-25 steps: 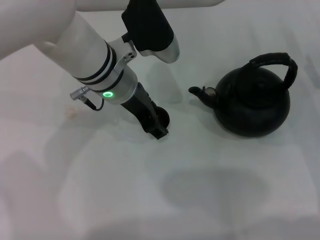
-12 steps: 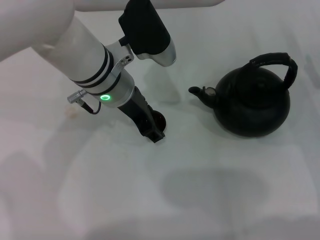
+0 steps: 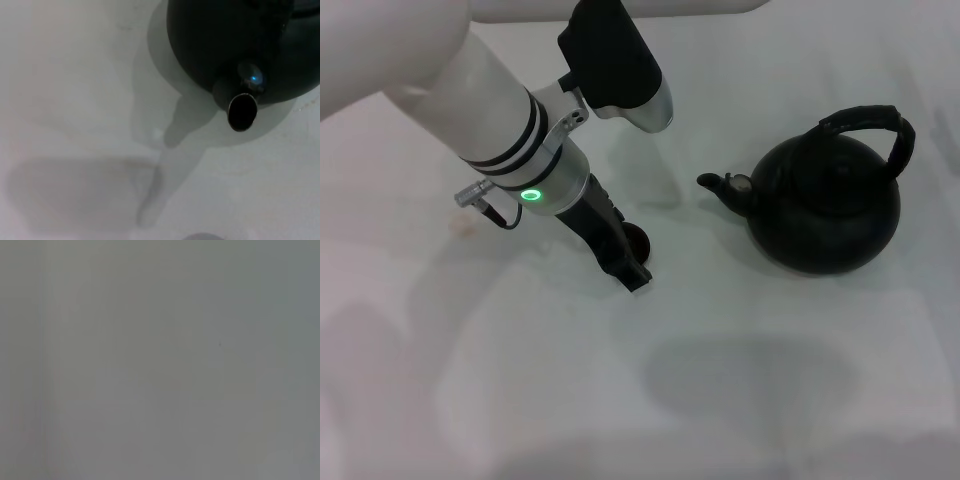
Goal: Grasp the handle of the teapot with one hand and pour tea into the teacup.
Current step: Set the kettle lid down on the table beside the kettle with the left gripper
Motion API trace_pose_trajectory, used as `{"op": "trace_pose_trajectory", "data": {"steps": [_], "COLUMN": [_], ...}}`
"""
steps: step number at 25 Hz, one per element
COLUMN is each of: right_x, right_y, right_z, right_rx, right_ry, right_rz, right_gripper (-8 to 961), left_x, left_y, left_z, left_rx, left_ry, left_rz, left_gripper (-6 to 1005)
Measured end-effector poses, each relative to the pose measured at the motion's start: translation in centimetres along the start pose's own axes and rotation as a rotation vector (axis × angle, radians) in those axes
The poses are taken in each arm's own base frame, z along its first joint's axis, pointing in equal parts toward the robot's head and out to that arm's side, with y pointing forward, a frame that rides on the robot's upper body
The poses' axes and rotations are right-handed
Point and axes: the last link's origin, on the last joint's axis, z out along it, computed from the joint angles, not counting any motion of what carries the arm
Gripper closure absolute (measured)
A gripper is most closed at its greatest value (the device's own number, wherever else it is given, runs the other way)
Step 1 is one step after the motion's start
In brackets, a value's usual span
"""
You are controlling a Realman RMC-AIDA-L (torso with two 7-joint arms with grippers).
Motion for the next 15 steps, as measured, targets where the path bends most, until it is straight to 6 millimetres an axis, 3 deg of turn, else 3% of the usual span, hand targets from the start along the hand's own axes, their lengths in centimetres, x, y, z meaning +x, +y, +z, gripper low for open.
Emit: {"op": "trace_pose_trajectory", "data": {"steps": [9,15], "right_x": [0.0,0.0], "right_y": [-0.1,0.0], "right_z": [-0.1,-0.1], "right_rx": [0.002,0.001], "right_ry": [0.001,-0.003], "right_rz": [-0.002,-0.002], "right_gripper": [125,126], "left_x": [1.5,3.0], "left_y": [0.3,-0.3], "left_z": [-1.5,-3.1], "left_rx": [0.023,0.058], "left_ry": [0.088,0.193], "left_rz": [0.019,0.025], "left_gripper": [122,122]}}
